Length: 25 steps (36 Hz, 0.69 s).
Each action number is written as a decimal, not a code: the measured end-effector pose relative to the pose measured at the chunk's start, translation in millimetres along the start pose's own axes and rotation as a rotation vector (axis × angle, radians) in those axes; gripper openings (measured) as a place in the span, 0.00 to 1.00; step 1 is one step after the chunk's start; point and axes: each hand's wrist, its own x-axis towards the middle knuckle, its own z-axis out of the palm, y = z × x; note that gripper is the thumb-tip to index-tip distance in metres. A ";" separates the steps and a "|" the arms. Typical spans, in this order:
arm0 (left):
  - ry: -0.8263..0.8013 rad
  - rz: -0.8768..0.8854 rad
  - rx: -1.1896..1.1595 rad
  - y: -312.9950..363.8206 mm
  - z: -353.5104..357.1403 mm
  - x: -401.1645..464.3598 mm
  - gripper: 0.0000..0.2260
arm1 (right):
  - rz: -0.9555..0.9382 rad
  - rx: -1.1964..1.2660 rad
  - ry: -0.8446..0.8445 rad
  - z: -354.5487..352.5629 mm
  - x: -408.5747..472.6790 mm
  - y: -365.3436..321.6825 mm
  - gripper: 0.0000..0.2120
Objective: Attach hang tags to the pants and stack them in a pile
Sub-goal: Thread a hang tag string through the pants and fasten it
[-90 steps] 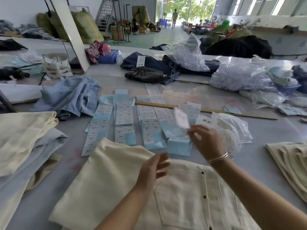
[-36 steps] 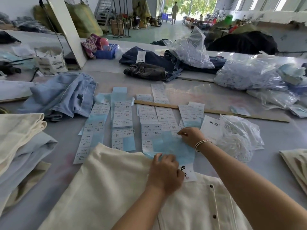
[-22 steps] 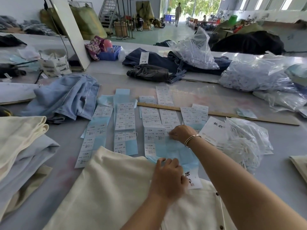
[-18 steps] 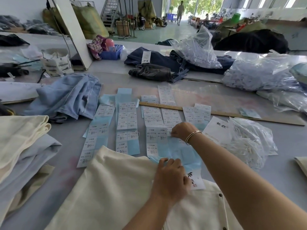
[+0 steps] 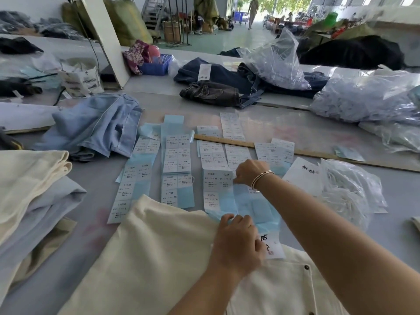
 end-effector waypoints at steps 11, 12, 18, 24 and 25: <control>0.048 0.022 0.016 -1.6 4.4 0.2 0.04 | -0.032 -0.070 0.090 5.2 -3.8 -7.3 0.13; 0.057 0.026 0.007 -2.2 5.2 -0.1 0.04 | -0.040 -0.073 0.095 5.7 -3.5 -7.1 0.14; 0.102 0.060 0.040 -4.0 7.9 -2.9 0.06 | -0.176 -0.107 0.113 4.1 -11.0 1.3 0.14; 0.115 0.051 0.060 -4.3 8.6 -3.6 0.03 | -0.216 -0.133 0.066 0.4 -16.4 5.4 0.15; 0.100 0.044 0.054 -4.2 8.8 -3.0 0.03 | -0.211 -0.131 0.056 0.5 -15.5 4.6 0.16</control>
